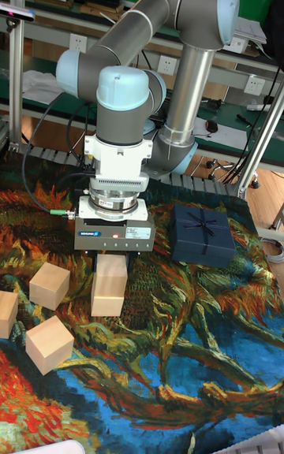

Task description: Stack the blocks in a vertical line of five

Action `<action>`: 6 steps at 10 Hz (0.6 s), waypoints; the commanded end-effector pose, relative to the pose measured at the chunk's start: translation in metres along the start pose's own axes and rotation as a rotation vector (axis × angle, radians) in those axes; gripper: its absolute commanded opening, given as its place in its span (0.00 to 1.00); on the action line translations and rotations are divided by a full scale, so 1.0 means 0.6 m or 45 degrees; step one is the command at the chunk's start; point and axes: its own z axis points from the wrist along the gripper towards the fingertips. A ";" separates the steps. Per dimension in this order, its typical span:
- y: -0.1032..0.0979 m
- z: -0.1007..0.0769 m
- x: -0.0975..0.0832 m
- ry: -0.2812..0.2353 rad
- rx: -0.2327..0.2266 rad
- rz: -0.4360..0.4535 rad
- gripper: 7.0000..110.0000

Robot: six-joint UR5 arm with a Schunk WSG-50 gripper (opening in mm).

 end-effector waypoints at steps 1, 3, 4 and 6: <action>0.003 -0.005 -0.004 -0.004 -0.014 0.012 0.00; 0.005 -0.004 -0.005 -0.005 -0.018 0.012 0.00; 0.005 -0.003 -0.006 -0.005 -0.018 0.010 0.00; 0.005 -0.002 -0.006 -0.003 -0.020 0.008 0.00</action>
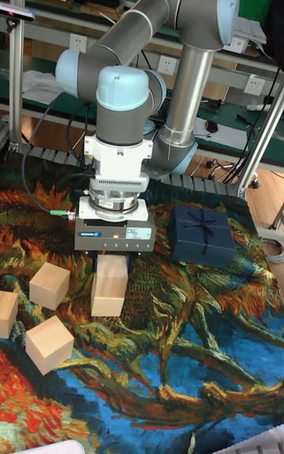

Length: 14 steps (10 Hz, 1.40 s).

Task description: Stack the blocks in a vertical line of five

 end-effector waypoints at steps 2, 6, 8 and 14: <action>0.004 0.000 -0.004 -0.006 -0.019 0.005 0.00; -0.002 -0.004 -0.002 0.000 -0.022 -0.008 0.00; -0.001 -0.003 -0.004 -0.002 -0.025 -0.011 0.00; 0.000 -0.001 -0.006 -0.003 -0.031 -0.013 0.15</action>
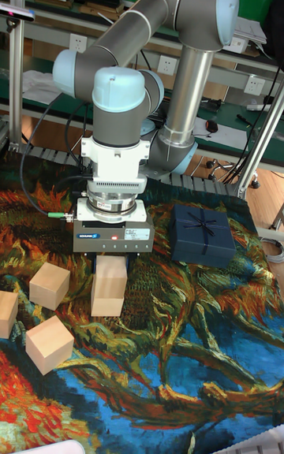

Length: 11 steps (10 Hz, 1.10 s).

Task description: Stack the blocks in a vertical line of five

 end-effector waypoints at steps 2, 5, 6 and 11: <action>0.004 -0.004 -0.004 -0.008 -0.017 0.004 0.15; 0.005 -0.003 -0.006 -0.012 -0.024 -0.012 0.15; 0.005 -0.002 -0.007 -0.012 -0.024 -0.014 0.36; -0.001 -0.002 -0.005 -0.007 -0.011 -0.004 0.36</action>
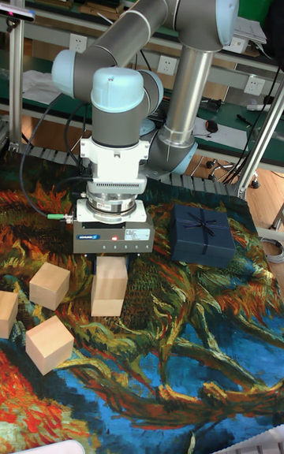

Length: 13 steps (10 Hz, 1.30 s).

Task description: Stack the blocks in a vertical line of five

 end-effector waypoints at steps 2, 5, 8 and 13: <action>-0.001 -0.005 -0.003 -0.004 0.005 0.024 0.36; 0.000 -0.003 -0.005 -0.005 0.003 0.030 0.36; 0.007 -0.004 -0.007 -0.002 -0.007 0.049 0.36; 0.010 -0.001 0.001 0.024 -0.004 0.060 0.36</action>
